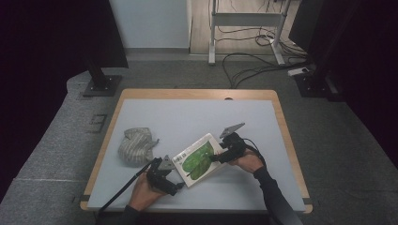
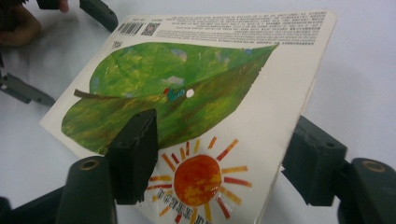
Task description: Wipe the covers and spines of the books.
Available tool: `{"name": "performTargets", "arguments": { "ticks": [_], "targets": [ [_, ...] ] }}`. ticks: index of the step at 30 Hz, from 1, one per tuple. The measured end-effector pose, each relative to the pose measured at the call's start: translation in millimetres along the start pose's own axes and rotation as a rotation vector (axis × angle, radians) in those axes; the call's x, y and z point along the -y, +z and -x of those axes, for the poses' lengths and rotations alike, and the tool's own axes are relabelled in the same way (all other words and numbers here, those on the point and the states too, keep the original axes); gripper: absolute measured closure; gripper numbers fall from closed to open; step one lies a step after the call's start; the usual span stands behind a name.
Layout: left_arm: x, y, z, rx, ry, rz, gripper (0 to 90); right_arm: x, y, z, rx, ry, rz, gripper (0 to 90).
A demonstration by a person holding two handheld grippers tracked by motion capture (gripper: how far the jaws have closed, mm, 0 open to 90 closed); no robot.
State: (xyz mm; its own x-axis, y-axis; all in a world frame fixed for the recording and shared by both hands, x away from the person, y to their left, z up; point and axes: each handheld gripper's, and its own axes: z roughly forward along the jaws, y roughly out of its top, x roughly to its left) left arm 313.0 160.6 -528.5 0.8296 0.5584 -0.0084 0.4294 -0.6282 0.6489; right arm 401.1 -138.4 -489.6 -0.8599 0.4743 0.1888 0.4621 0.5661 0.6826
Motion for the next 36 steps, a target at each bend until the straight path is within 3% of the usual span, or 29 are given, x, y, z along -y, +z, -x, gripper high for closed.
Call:
{"name": "performTargets", "arguments": {
  "ticks": [4,15,21,26,36],
  "targets": [
    [2.1,-3.3,-0.9,-0.01,-0.025,-0.005,0.0,0.9,-4.1,-1.2,0.0,-0.01,-0.005,36.3],
    [0.8,-7.2,-3.9,0.027,-0.069,-0.003,0.0,7.2,-14.2,-6.3,-0.006,-0.038,0.014,46.6],
    [-0.3,-8.4,-5.8,0.038,-0.075,-0.009,0.0,14.1,-17.6,-9.0,-0.008,-0.044,0.014,50.2],
    [-2.2,-9.8,-7.0,0.062,-0.094,0.014,0.0,19.3,-20.4,-11.4,-0.009,-0.049,0.018,52.3],
    [-7.2,-9.4,-8.2,0.082,-0.087,0.009,0.0,27.6,-27.5,-18.5,-0.003,-0.064,0.03,57.0]
  ]
}}
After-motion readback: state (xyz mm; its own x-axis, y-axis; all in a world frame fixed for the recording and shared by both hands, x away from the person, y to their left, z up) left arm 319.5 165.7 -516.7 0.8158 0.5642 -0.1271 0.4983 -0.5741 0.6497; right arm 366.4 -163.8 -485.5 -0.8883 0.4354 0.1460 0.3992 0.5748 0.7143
